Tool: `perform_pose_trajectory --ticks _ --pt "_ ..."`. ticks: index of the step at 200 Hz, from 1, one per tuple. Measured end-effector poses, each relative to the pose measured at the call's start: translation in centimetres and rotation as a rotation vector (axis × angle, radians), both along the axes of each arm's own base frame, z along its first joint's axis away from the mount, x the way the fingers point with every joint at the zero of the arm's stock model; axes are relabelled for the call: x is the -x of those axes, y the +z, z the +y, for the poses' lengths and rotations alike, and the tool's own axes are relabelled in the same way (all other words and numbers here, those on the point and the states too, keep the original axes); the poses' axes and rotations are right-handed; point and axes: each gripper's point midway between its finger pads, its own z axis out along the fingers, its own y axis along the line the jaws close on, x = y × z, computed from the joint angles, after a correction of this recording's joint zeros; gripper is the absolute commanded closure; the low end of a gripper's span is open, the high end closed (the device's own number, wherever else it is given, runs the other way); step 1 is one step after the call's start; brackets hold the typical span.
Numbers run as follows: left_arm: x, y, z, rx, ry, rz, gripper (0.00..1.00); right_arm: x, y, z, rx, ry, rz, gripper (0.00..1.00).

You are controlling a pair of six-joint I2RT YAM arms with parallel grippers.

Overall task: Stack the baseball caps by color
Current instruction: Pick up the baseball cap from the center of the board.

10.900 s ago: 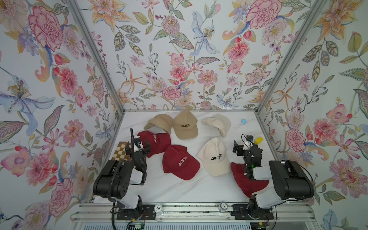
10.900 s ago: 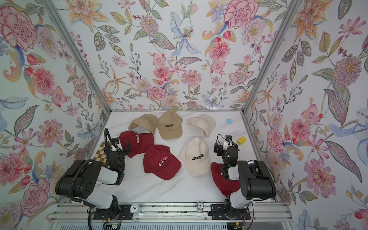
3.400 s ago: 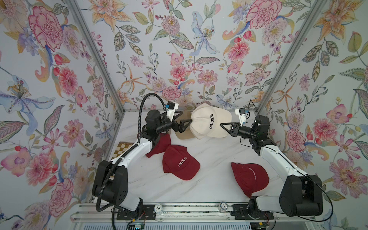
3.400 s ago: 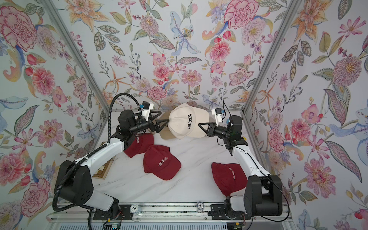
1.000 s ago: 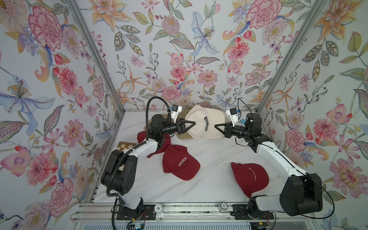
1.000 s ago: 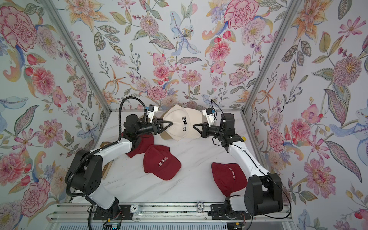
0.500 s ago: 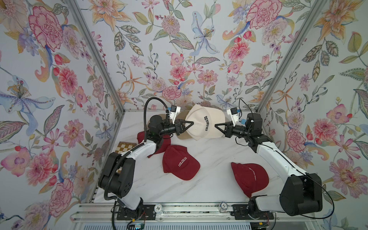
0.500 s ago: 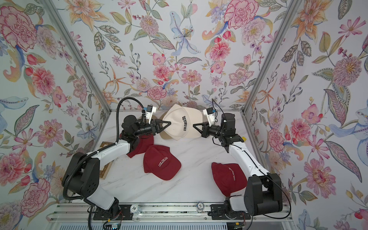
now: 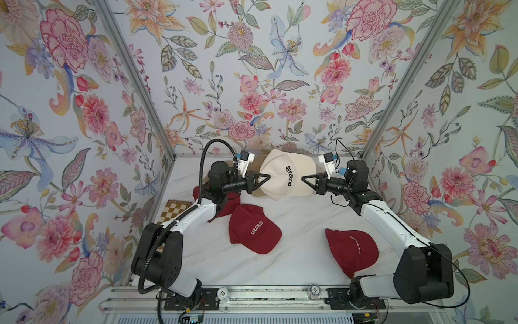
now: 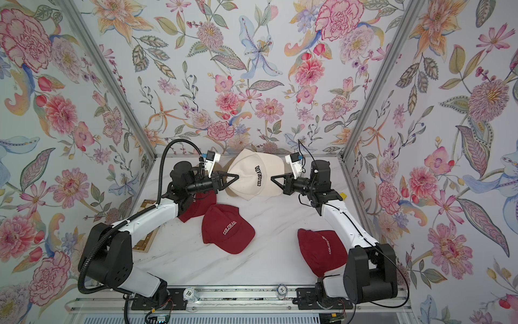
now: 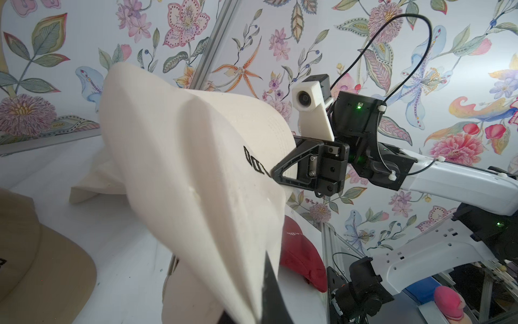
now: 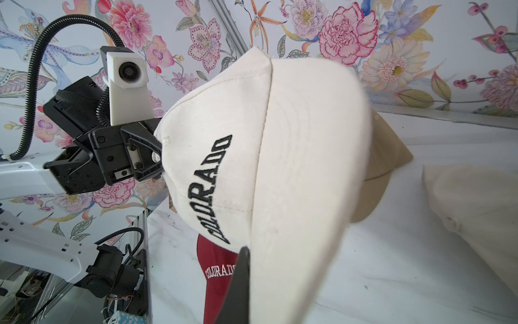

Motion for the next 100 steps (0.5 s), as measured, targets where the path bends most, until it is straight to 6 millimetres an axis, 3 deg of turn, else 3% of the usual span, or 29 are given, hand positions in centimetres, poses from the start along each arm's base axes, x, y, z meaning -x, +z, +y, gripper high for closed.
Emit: perform_pose_trajectory --ticks 32,46,66,83,100 --pt "-0.4 -0.6 0.2 -0.046 0.030 0.000 1.00 -0.1 -0.9 0.0 -0.001 -0.004 0.035 1.00" --pt "-0.6 -0.4 0.3 -0.063 0.042 -0.006 1.00 -0.1 -0.9 0.0 -0.005 -0.006 0.042 0.71" --pt "-1.2 0.6 0.4 -0.083 0.067 -0.029 1.00 -1.6 -1.3 -1.6 0.010 -0.095 0.043 0.45" --pt "-1.8 2.3 0.1 -0.107 0.088 -0.069 1.00 -2.7 -1.6 -3.2 0.020 -0.167 0.053 0.32" --pt "-2.6 4.6 -0.7 -0.146 0.108 -0.123 1.00 -2.9 -1.8 -3.2 0.043 -0.182 0.040 0.19"
